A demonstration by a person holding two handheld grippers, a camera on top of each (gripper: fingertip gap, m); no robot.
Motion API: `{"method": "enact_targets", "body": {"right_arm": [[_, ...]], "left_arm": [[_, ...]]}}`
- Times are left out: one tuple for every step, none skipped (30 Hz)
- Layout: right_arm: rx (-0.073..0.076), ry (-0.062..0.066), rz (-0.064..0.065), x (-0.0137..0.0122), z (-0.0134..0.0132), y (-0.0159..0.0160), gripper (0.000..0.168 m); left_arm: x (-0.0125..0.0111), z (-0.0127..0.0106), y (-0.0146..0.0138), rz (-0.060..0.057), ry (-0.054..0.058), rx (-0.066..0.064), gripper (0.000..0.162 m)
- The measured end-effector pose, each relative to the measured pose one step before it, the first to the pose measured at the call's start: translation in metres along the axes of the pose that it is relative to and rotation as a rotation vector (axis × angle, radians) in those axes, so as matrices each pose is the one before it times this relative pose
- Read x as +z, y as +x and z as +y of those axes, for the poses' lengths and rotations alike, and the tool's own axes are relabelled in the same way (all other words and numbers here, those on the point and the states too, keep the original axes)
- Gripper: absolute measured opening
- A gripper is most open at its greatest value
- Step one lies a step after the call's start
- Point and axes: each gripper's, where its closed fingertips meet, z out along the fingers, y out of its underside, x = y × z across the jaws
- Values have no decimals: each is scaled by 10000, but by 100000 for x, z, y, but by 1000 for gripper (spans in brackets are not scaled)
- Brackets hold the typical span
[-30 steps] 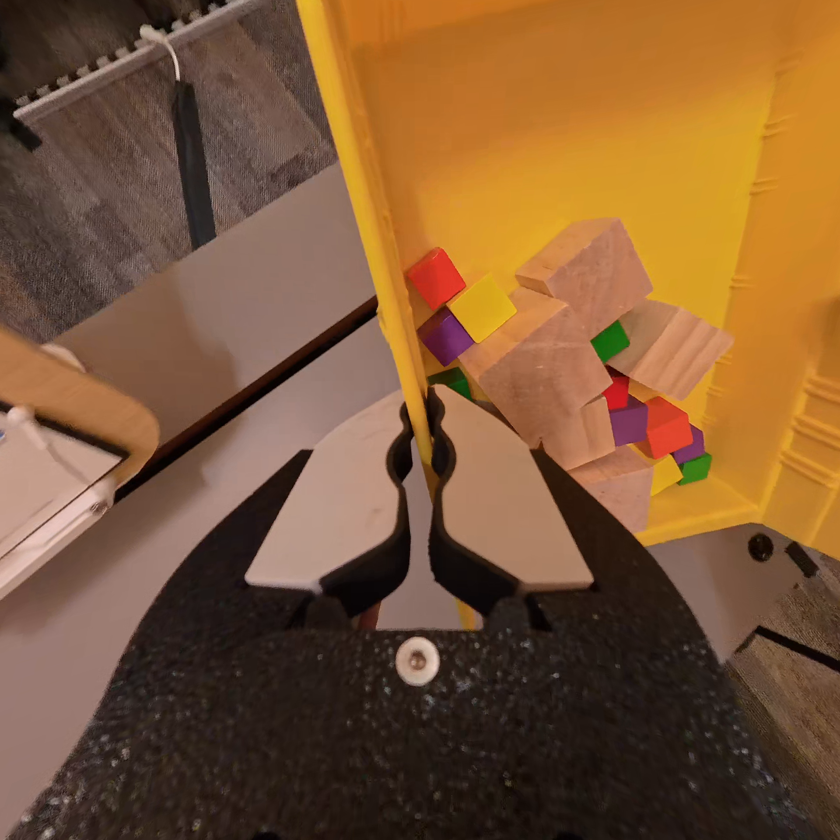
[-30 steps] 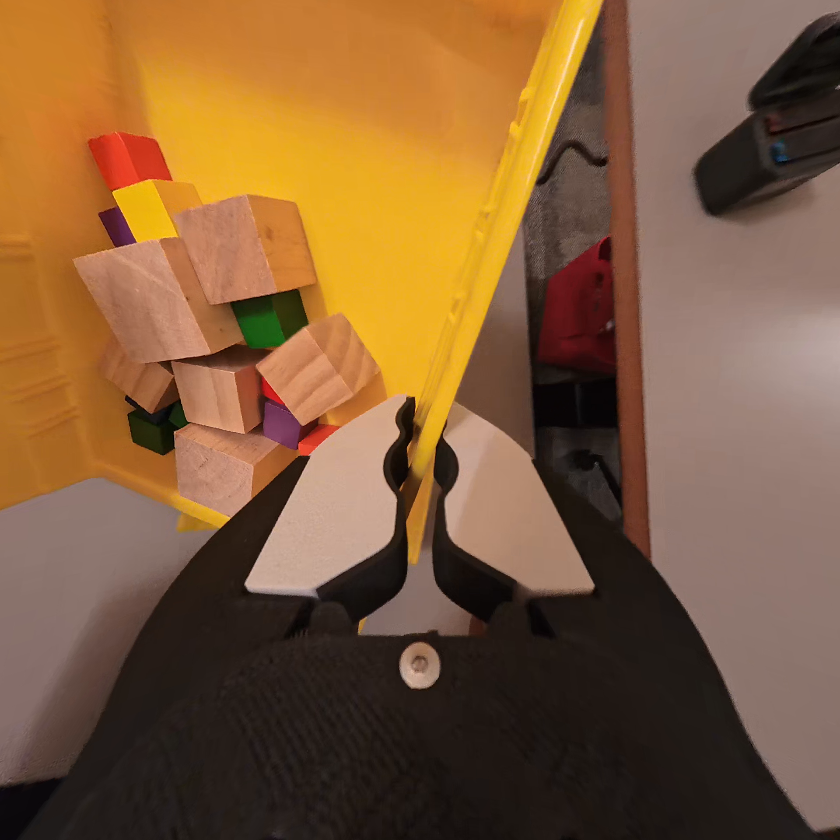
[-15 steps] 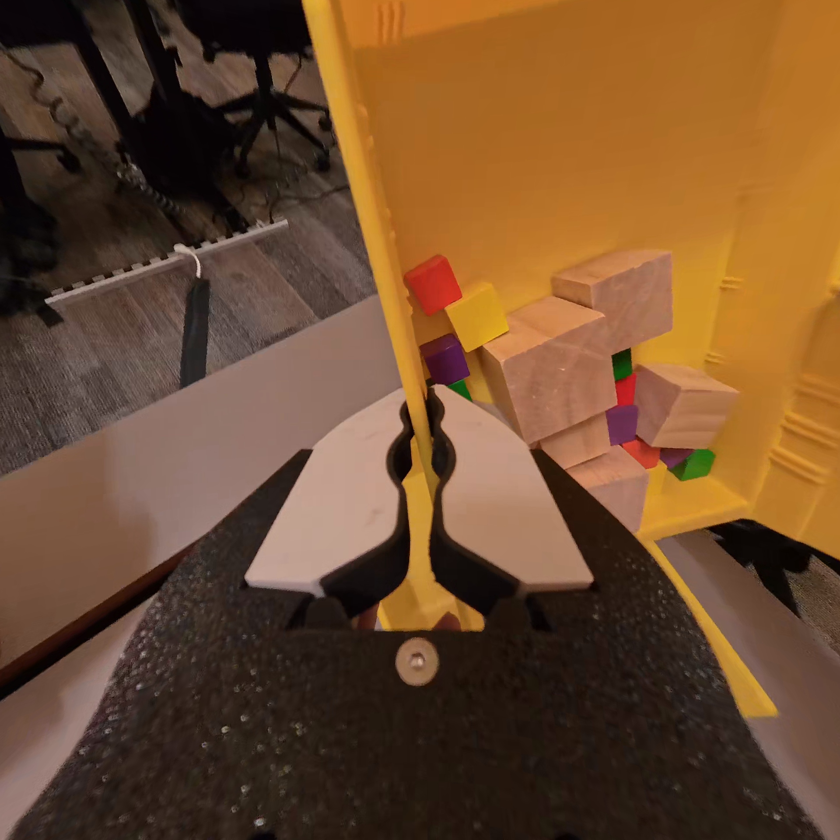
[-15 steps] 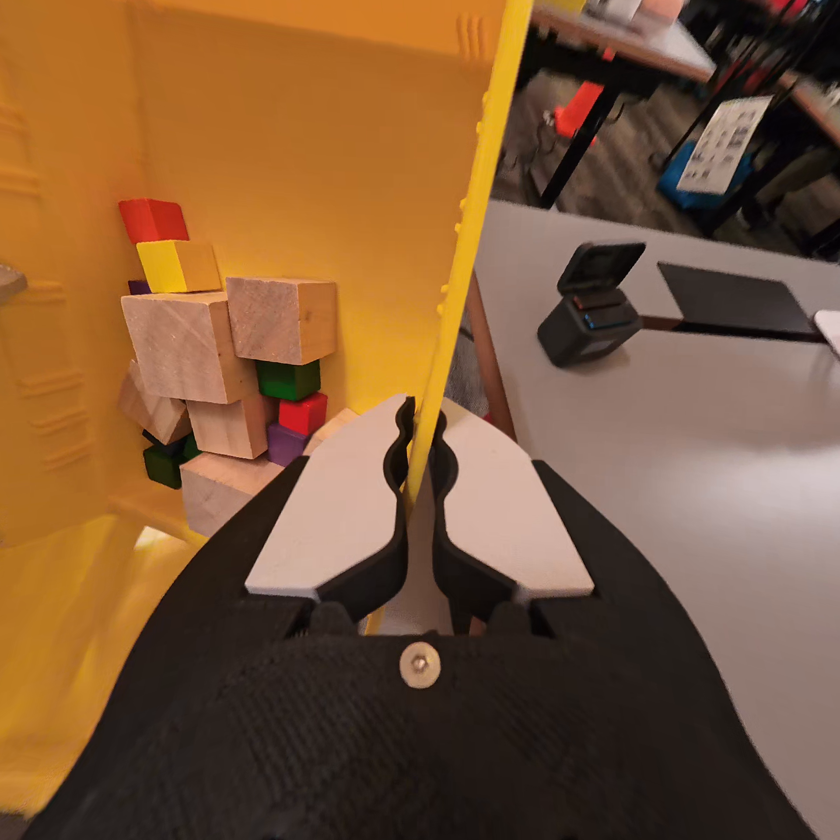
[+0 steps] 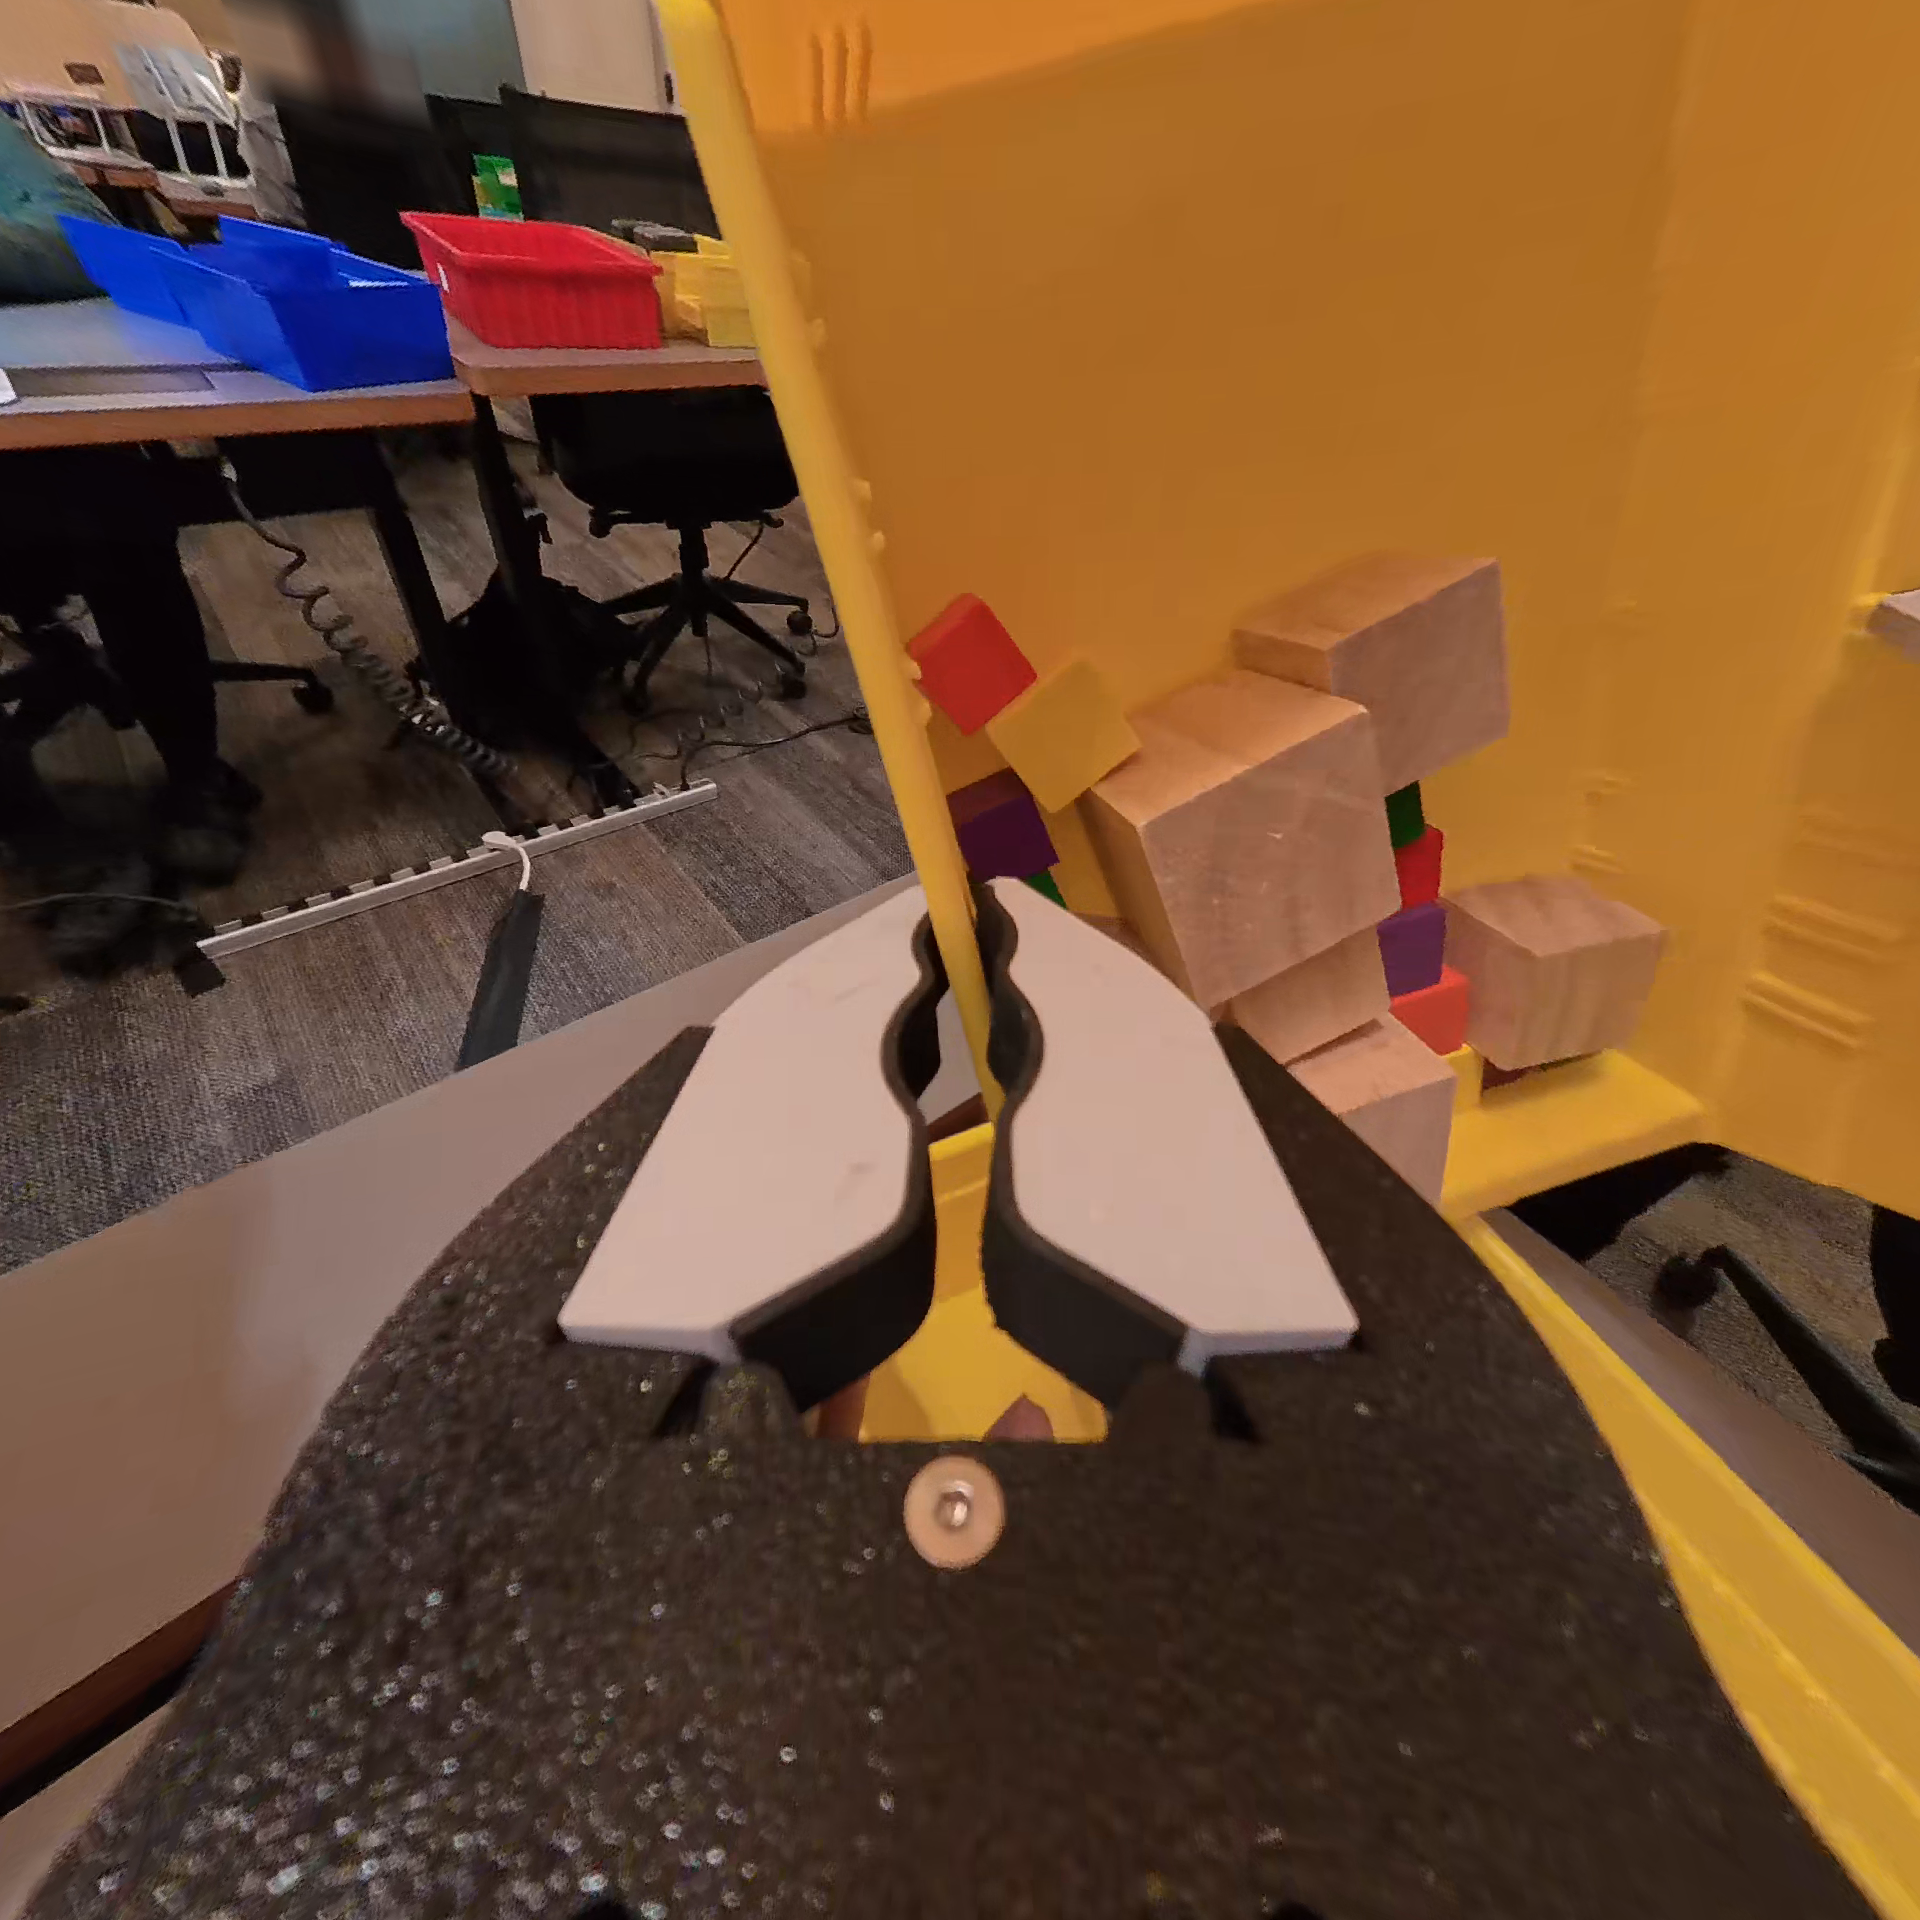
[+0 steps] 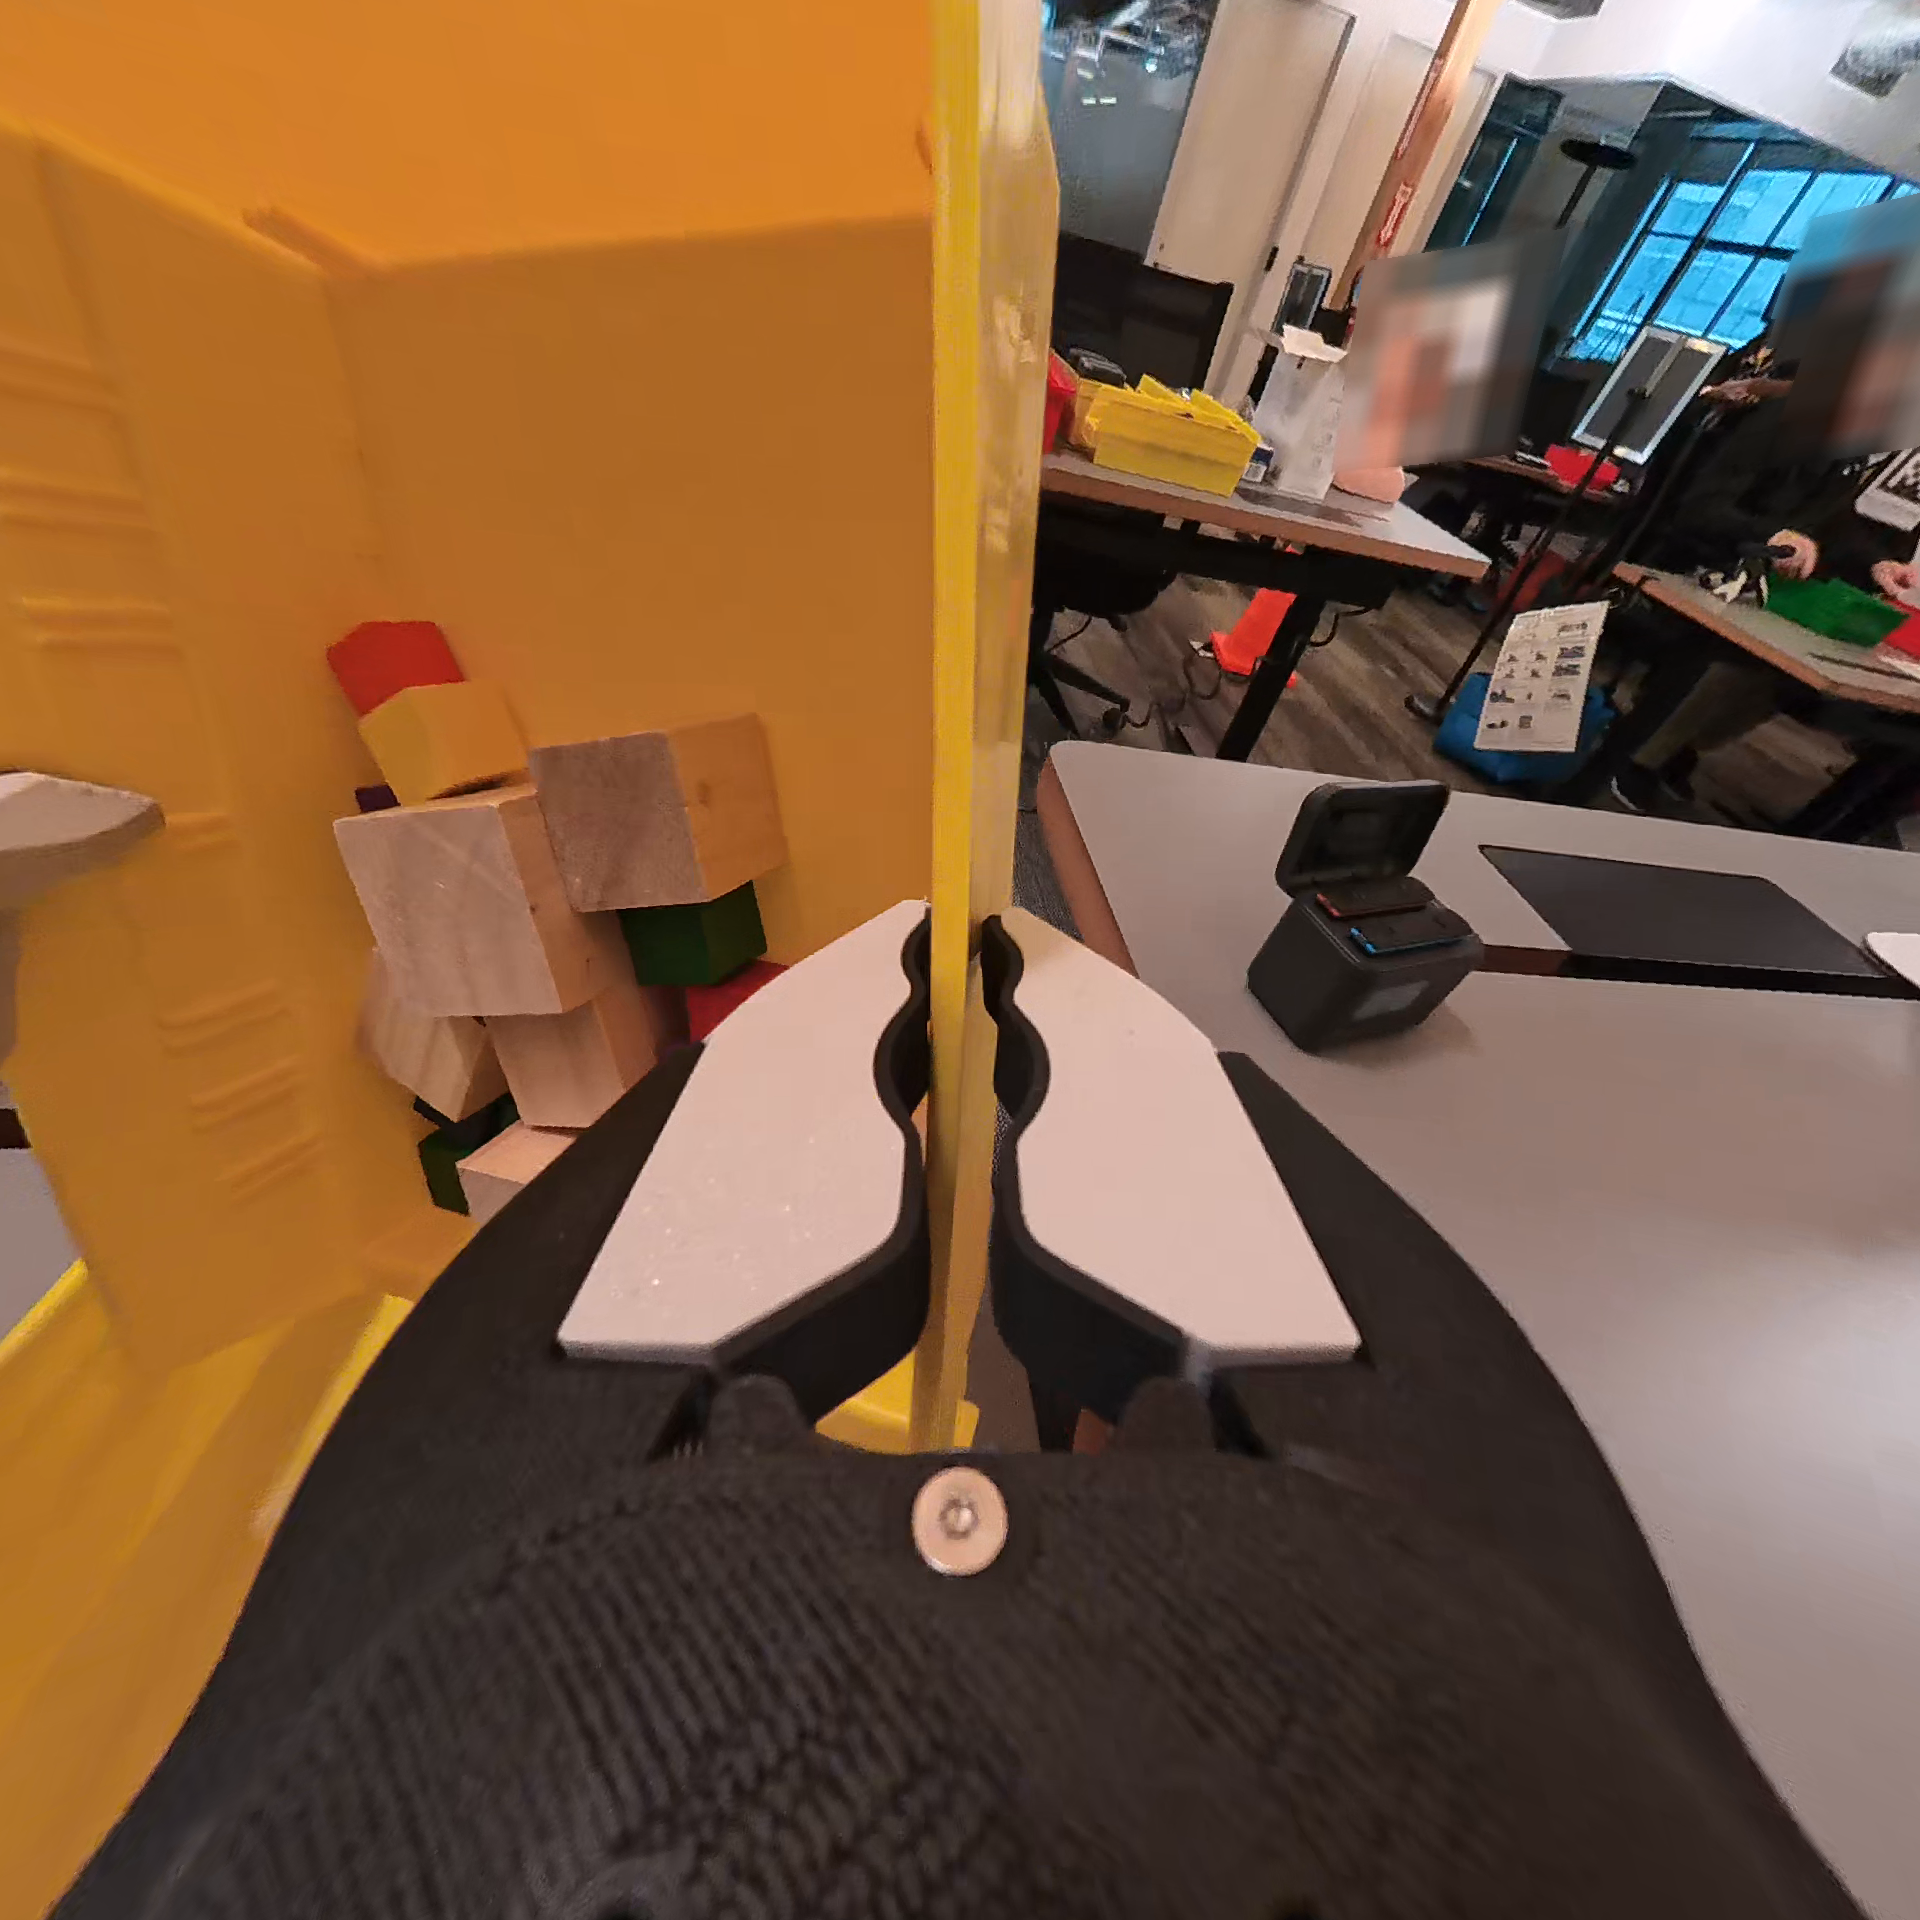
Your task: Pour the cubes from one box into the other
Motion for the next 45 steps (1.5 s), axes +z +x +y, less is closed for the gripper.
{"method": "enact_targets", "body": {"right_arm": [[31,63,-41,135,167,-47,7],[125,44,-97,123,114,-62,7],[54,120,-72,60,1,-39,7],[29,168,-20,27,-87,15,7],[111,152,-31,29,-173,8,8],[89,209,-3,-27,-312,-18,8],[-31,210,14,-6,-369,-20,8],[-47,168,-37,22,-366,-29,8],[2,206,-47,25,-430,-53,8],[35,225,-27,42,-406,-37,8],[102,191,-47,55,-282,-44,8],[60,112,-10,55,-117,-4,8],[48,27,4,84,67,-15,8],[-30,2,-17,85,137,-76,8],[-40,-3,14,79,150,-116,8],[-4,23,76,30,164,-79,8],[120,141,67,-50,69,-64,8],[130,194,16,-44,23,-94,8],[97,140,4,3,107,-135,8],[44,91,-4,30,171,-134,8],[9,52,7,-16,158,-110,8],[54,157,16,-55,27,-107,8],[93,219,20,-71,-46,-81,8],[74,204,37,-82,-48,-27,8],[146,114,99,-97,33,27,8],[327,131,81,-49,45,57,8],[542,154,39,-37,22,107,8],[510,124,48,-48,8,179,8],[268,112,56,-45,-3,162,8],[193,153,-14,-44,-34,72,8],[157,153,-83,-61,-4,23,8],[136,193,-89,-140,-53,20,8],[278,213,-49,-176,-58,51,8],[313,176,66,-183,6,157,8],[282,167,108,-156,86,208,8],[308,125,81,-109,149,170,8],[260,54,48,-103,196,127,8],[72,-9,21,-114,236,59,8],[7,-48,-21,-94,268,-16,8],[72,-48,-55,-90,235,-70,8],[-81,-92,0,-59,275,-51,8],[-115,-61,29,-56,230,-68,8],[11,-23,13,-13,158,-18,8],[37,-17,6,3,119,-2,8],[-34,1,-9,14,54,-17,8]], "left_arm": [[-17,95,-41,-19,56,60,3],[-24,52,-55,-6,70,-6,3],[16,97,-72,12,30,7,3],[3,11,-30,64,77,5,3],[7,-28,-6,51,91,-63,4],[-24,-70,-10,-11,96,-22,4],[-84,-227,21,-43,178,72,4],[-98,-221,-30,-67,152,45,4],[-131,-287,-56,-76,170,-3,4],[-124,-335,-33,-58,196,-18,4],[-89,-233,-64,-65,101,42,4],[-55,-142,-61,-32,58,148,4],[-12,-71,-70,11,-8,84,4],[-46,-88,-132,-25,-13,-6,4],[-63,-127,-145,-93,9,44,4],[-85,-162,-95,-96,25,65,3],[-72,-135,-92,-69,51,104,3],[-83,-94,-113,-63,57,95,3],[-70,-14,-116,-65,39,9,3],[-54,36,-131,-87,6,19,3],[-67,-1,-124,-85,21,68,3],[-94,-90,-94,-52,68,66,3],[-71,-120,-69,-16,65,-29,3],[-55,-141,-36,-9,65,-4,3],[-40,-144,29,-5,68,70,3],[-27,-119,42,-43,40,98,2],[-44,-136,71,-32,68,29,2],[-68,-179,131,12,101,-23,2],[-98,-142,162,-10,87,90,2],[-64,-114,117,-47,54,133,2],[-64,-114,16,-32,56,-23,2],[-79,-159,6,6,76,-115,2],[-101,-197,16,-4,65,-65,3],[-131,-323,167,22,144,32,3],[-99,-304,241,31,157,88,3],[-64,-154,180,-1,51,-14,3],[-59,-100,130,3,49,-91,3],[-66,-6,41,-14,46,5,3],[-31,211,-83,-41,-69,88,3],[-66,249,-160,-23,-67,-13,3],[-95,230,-109,16,-17,-104,3],[-66,336,-95,-34,-82,2,3],[-56,353,-65,-31,-64,8,3],[-34,368,-22,18,-60,-74,3],[-8,400,-28,29,-84,-71,3]]}}
